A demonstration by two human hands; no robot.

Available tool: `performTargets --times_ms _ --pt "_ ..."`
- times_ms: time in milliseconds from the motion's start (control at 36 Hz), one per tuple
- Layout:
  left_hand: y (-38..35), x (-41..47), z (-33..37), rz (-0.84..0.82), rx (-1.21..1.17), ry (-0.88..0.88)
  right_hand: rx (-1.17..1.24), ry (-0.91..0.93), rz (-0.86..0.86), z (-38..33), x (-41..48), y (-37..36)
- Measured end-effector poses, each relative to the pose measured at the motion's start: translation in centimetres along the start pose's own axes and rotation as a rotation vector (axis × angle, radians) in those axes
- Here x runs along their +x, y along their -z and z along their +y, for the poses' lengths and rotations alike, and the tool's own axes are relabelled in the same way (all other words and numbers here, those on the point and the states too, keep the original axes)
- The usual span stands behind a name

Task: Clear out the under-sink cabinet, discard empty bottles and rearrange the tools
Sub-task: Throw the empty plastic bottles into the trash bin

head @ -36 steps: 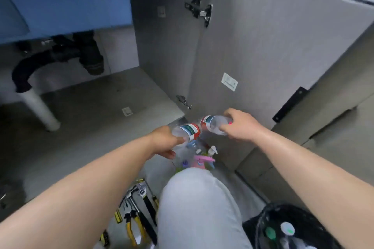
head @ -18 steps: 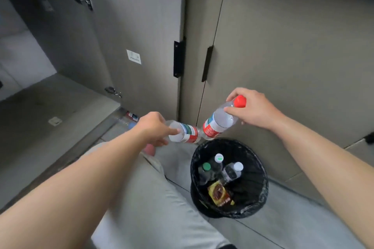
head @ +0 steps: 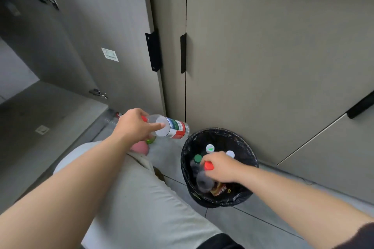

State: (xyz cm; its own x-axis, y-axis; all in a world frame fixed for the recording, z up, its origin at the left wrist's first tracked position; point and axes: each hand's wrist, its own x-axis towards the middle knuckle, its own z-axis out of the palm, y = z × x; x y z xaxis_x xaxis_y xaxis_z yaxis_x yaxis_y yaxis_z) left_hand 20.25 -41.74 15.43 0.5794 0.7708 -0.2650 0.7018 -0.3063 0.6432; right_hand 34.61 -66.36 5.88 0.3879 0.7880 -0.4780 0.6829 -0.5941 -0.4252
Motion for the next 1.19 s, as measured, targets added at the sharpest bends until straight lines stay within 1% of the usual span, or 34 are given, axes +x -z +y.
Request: performTargets --times_ms 167,306,361,472,556,583,639,694,750,778,833,861,917,972,1000,1111,1194 --pt "0.5 -0.2 -0.5 0.106 -0.051 -0.106 0.003 0.032 0.0 0.8 1.8 -4.1" --pt "0.7 -0.3 -0.6 0.152 -0.059 -0.245 0.037 -0.01 -0.057 1.1 2.6 -5.6" --pt "0.7 -0.3 -0.5 0.123 -0.089 -0.279 0.049 -0.017 -0.091 1.1 2.8 -5.8" --pt "0.7 -0.6 -0.2 0.02 -0.138 -0.357 0.074 -0.051 -0.105 1.1 3.2 -5.7" --pt "0.4 -1.0 0.1 -0.04 -0.142 -0.429 0.044 -0.082 -0.098 1.3 3.6 -4.5" --pt "0.4 -1.1 0.2 -0.06 -0.141 -0.449 0.039 -0.094 -0.066 1.1 3.7 -3.6" --pt "0.2 -1.4 0.5 -0.101 -0.13 -0.49 0.071 -0.103 0.073 0.2 3.6 -1.0" --pt "0.0 -1.6 0.7 -0.135 -0.127 -0.537 0.234 -0.067 0.279 -1.4 3.1 2.2" --pt "-0.1 -1.8 1.0 -0.155 -0.141 -0.568 0.46 0.054 0.461 -3.6 2.0 5.6" --pt "-0.2 -1.8 1.1 -0.158 -0.145 -0.576 0.542 0.143 0.516 -4.7 1.2 7.3" --pt "-0.3 -1.8 1.3 -0.162 -0.142 -0.587 0.6 0.318 0.534 -7.1 -0.3 10.1" --pt "-0.3 -1.8 1.4 -0.166 -0.139 -0.59 0.567 0.381 0.521 -8.1 -1.0 11.1" --pt "-0.3 -1.9 1.7 -0.187 -0.148 -0.601 0.422 0.445 0.509 -9.7 -1.7 12.2" --pt "-0.3 -2.1 2.0 -0.212 -0.17 -0.621 0.266 0.461 0.514 -10.8 -1.9 12.4" --pt "-0.4 -2.2 2.0 -0.225 -0.173 -0.629 0.225 0.458 0.519 -11.1 -1.9 12.4" --pt "-0.5 -2.5 2.0 -0.292 -0.192 -0.647 0.156 0.459 0.53 -11.1 -1.8 12.5" --pt "-0.5 -2.5 1.9 -0.347 -0.23 -0.625 0.157 0.433 0.545 -10.3 -2.4 13.2"
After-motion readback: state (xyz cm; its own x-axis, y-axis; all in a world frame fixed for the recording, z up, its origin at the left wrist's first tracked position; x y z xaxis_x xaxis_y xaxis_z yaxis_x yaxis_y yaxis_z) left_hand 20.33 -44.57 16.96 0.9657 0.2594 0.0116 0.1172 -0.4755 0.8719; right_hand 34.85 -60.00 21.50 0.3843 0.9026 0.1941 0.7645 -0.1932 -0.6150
